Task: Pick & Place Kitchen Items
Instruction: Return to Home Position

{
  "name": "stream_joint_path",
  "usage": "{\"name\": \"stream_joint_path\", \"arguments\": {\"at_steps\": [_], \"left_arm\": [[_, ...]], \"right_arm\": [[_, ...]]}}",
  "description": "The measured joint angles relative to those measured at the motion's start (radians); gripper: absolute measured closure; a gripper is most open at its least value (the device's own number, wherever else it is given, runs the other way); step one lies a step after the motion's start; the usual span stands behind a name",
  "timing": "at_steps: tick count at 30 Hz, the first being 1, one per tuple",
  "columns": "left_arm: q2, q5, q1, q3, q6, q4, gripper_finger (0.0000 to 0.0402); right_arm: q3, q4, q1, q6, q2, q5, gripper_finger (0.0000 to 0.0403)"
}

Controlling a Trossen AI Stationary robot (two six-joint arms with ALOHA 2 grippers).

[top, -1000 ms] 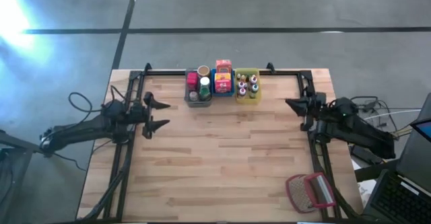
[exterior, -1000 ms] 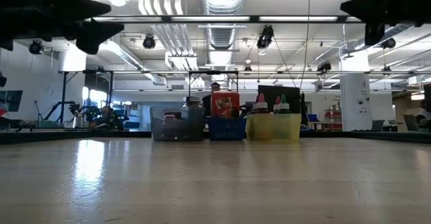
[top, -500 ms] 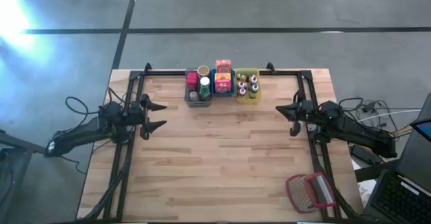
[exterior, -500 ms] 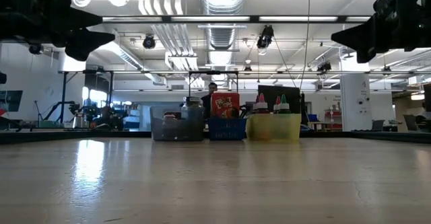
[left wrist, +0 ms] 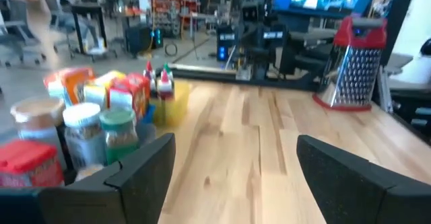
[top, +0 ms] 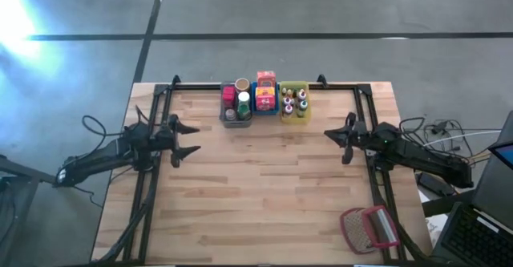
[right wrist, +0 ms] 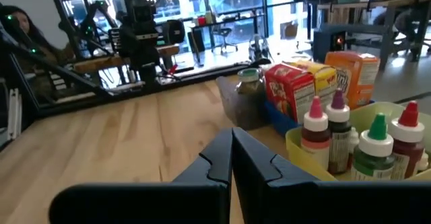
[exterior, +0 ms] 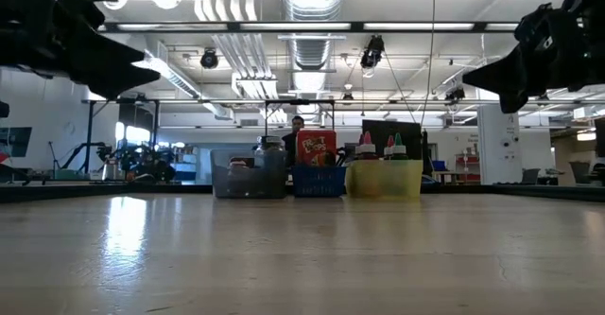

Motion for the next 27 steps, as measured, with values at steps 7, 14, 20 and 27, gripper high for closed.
{"name": "stream_joint_path", "arguments": {"at_steps": [7,14,20,27], "left_arm": [[0.004,0.000,0.000,-0.001,-0.002,-0.085,0.0087],[0.004,0.000,-0.001,-0.001,-0.002,-0.114,0.0087],[0.004,0.000,-0.001,-0.001,-0.002,-0.114,0.0085],[0.004,0.000,-0.001,-0.001,-0.002,-0.114,0.0087]], "right_arm": [[0.000,-0.001,0.000,-0.005,0.026,0.000,0.0394],[0.001,-0.002,0.000,-0.005,0.025,0.000,0.0394],[0.001,-0.002,0.000,-0.006,0.025,0.000,0.0394],[0.001,-0.002,0.000,-0.006,0.025,0.000,0.0394]]}}
